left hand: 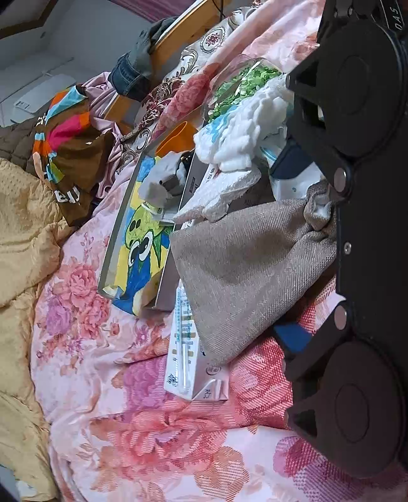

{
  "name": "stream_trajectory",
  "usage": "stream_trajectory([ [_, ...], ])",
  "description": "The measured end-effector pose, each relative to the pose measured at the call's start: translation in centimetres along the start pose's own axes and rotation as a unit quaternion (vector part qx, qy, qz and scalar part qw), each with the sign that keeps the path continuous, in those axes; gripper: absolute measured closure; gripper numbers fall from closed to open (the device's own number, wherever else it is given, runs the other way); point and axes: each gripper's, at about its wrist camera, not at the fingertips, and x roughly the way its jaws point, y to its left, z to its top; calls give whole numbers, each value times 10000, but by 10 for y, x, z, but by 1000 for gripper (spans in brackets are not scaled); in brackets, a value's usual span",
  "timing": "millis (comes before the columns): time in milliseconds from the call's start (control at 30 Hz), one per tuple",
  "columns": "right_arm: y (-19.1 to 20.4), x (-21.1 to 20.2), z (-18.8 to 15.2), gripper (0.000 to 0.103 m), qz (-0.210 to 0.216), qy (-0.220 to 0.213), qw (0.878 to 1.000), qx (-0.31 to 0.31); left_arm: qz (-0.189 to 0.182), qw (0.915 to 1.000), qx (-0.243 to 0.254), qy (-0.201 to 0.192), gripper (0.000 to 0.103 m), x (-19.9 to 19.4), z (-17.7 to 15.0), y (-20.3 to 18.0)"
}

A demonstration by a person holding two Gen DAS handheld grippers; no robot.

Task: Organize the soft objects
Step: 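Grasp the beige cloth bag with the left tool while the right tool approaches the striped sock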

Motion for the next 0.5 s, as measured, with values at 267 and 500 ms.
stream_trajectory([
  [267,0,2,-1,1,-9,28,10000,57,84,9996,-256,-27,36,-2,-2,4],
  [500,1,0,0,11,96,-47,9999,66,194,9996,-97,-162,57,-7,-8,-8],
])
